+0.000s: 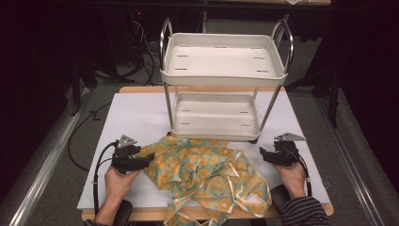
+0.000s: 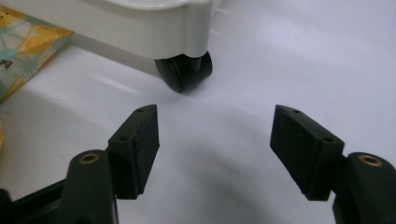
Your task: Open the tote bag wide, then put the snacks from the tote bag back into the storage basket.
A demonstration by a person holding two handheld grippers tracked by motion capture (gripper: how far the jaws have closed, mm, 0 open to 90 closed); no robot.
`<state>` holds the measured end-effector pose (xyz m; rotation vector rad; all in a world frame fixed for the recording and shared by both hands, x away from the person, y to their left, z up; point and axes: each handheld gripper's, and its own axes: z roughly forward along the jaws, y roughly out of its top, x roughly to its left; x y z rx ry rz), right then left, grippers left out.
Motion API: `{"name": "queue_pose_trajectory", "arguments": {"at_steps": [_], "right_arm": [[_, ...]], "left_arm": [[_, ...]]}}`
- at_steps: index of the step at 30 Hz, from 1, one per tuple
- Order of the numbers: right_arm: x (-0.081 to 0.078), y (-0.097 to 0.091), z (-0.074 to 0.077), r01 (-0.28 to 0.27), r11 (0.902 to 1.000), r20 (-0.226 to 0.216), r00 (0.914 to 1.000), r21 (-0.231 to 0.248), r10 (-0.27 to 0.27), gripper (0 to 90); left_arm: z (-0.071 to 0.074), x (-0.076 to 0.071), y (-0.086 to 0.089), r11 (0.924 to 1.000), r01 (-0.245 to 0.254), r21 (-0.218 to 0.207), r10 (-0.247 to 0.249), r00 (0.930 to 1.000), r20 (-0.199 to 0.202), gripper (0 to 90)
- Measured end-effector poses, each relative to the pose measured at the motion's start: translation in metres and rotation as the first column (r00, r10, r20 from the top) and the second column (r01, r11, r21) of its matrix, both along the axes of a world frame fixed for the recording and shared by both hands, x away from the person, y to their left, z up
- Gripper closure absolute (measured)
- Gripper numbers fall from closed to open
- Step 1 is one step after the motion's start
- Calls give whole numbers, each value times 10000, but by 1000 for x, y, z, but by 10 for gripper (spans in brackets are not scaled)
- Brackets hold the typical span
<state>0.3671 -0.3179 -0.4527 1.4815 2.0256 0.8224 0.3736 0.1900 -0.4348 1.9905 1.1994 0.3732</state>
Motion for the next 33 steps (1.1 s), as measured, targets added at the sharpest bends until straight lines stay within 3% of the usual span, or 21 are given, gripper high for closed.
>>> {"name": "queue_pose_trajectory", "arguments": {"at_steps": [6, 9, 18, 20, 24, 31, 33], "right_arm": [[-4, 1, 3, -65, 10000, 245, 9997, -1, 65, 332], [-5, 1, 4, -14, 10000, 598, 9982, 63, 11, 347], [-6, 1, 4, 294, 9993, 447, 9985, 241, -304, 353], [-5, -1, 3, 345, 9991, 512, 9980, 258, -358, 356], [-1, -1, 2, 246, 9991, 372, 9990, 342, -259, 357], [2, 3, 2, 119, 9994, 402, 9991, 322, -132, 359], [2, 4, 3, 61, 9995, 461, 9989, 310, -75, 358]], "left_arm": [[0, -3, -3, 9998, 184, 99, -185, 9998, 68, 342], [0, -1, -2, 9998, 173, -45, -173, 9998, 39, 337], [0, -5, -3, 9992, 398, 31, -398, 9992, 48, 334], [0, -3, 0, 9997, 247, 47, -248, 9997, 64, 333], [0, -2, 3, 10000, 91, -12, -91, 9999, -87, 335], [2, -13, 2, 9994, 358, -15, -358, 9993, 94, 335], [3, -16, 2, 9987, 379, -350, -380, 9993, -23, 333]]}}
